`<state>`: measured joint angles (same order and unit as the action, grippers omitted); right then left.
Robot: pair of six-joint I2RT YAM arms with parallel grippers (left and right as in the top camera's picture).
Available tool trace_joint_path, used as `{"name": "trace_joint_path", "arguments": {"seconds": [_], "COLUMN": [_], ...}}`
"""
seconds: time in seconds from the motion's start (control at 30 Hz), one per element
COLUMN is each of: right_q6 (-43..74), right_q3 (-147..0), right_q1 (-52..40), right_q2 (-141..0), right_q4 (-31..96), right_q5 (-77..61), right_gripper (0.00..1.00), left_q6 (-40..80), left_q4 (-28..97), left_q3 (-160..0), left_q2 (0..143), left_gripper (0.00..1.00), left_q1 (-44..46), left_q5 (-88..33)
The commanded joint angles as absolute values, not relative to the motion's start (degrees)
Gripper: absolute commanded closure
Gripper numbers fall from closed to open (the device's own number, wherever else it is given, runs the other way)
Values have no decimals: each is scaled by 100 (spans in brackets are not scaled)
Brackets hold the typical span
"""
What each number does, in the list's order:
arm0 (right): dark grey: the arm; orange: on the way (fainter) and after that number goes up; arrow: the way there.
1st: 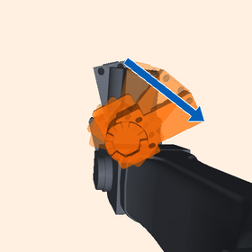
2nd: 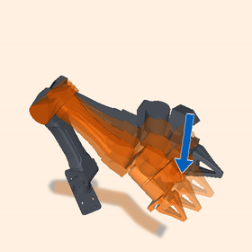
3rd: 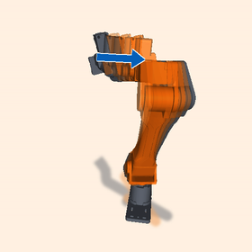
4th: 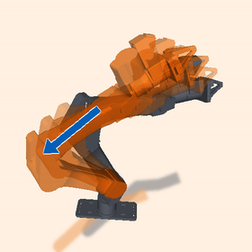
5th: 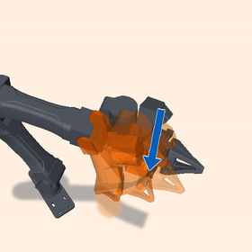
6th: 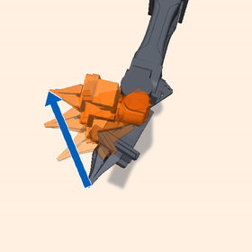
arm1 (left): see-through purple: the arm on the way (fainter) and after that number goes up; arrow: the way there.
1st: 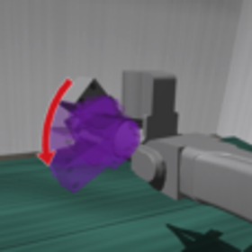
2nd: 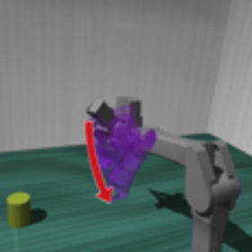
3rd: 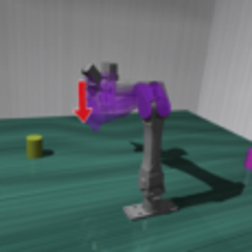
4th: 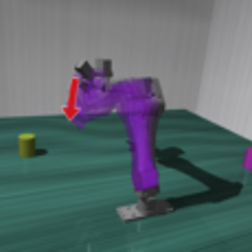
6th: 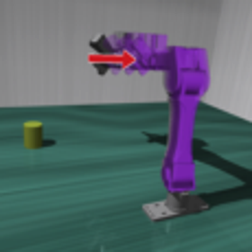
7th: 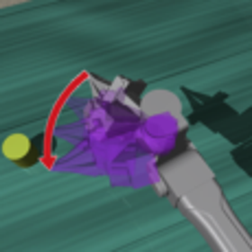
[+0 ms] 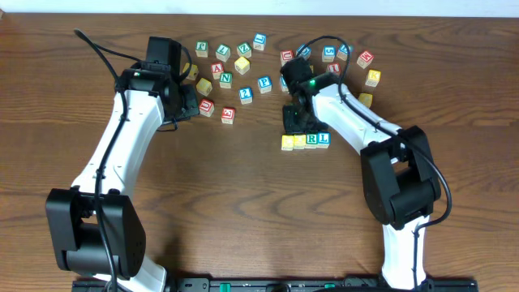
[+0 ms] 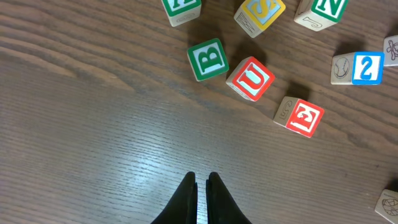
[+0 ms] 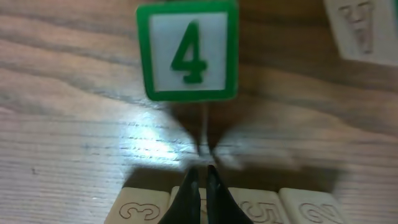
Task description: Spell out CORL
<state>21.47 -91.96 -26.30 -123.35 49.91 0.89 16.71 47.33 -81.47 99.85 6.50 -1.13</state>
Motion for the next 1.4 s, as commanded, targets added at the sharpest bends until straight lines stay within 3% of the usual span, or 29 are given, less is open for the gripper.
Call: {"name": "trace_joint_path", "arguments": {"seconds": [0.0,0.57,1.37], "right_q6": [2228,2222,2095], "right_q3": [-9137,-9297,-9297], "right_q1": [-2740,-2226,-2228], "right_q2": [-12383,-12387,-12339], "right_q4": [4978,5083,5273], "right_q5": [91,-58,-106], "right_gripper": [99,96,99], "left_q6": [1747,1769,1767], "left_q4": [4729,4727,4727], "left_q3": [-8160,-8160,-8160], "left_q2": [9922,9922,9922], "left_gripper": [92,92,92], "left_q1": [657,657,657], "left_q5": [-60,-60,-60]}}
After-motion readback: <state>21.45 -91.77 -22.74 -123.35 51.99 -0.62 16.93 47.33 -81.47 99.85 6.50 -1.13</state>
